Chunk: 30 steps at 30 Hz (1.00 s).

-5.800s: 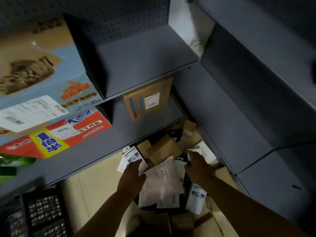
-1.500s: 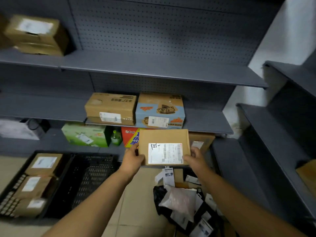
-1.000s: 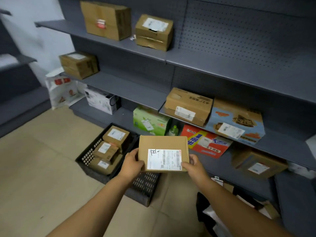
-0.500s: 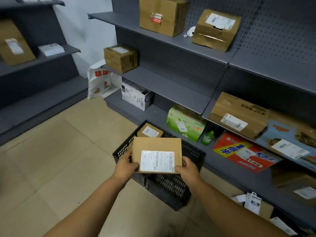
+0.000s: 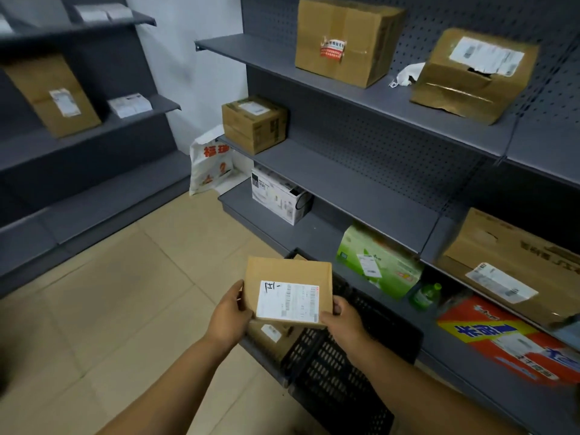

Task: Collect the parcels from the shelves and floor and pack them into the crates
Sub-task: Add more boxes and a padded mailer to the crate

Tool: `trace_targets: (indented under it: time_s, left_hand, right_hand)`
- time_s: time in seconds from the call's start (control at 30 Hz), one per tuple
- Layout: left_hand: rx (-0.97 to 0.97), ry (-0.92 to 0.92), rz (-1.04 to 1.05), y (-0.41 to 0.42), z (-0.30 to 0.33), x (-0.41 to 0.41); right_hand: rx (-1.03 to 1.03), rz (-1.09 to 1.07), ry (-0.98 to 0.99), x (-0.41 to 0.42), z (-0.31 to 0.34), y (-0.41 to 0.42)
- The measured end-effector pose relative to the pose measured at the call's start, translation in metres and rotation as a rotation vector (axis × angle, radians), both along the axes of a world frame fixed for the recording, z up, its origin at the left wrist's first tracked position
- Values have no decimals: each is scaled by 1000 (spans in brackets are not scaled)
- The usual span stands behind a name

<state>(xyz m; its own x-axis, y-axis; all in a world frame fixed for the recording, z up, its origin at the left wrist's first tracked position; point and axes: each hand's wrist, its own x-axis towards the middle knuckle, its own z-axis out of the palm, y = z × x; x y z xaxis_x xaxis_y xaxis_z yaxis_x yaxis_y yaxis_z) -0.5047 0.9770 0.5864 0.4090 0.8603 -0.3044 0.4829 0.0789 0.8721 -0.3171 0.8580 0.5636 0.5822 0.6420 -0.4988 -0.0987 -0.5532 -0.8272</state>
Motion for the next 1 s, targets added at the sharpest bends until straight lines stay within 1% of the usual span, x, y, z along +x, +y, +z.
trace_targets:
  time_s: [0.13, 0.23, 0.33, 0.43, 0.6, 0.73, 0.87, 0.93, 1.0]
  left_hand:
    - [37, 35, -20, 43, -6, 11]
    - [37, 46, -45, 74, -12, 20]
    - [66, 105, -103, 108, -21, 32]
    - [90, 165, -163, 142, -33, 43]
    - [116, 207, -313, 199, -54, 52]
    - [84, 231, -447, 237, -75, 55]
    - [68, 236, -568, 263, -100, 56]
    - [54, 260, -599, 271, -114, 57]
    - [43, 292, -608, 278, -128, 59]
  right_hand:
    - [-1, 57, -16, 12, -6, 41]
    - [-3, 66, -4, 19, -9, 65]
    - [-15, 40, -16, 24, -12, 89]
    - [-2, -17, -19, 25, -16, 112]
    - [-31, -146, -50, 15, -28, 147]
    - [-24, -271, 15, -6, -46, 167]
    - [-47, -384, 26, -28, -71, 182]
    - [-74, -408, 23, -36, -84, 188]
    - [-86, -440, 63, -39, -99, 193]
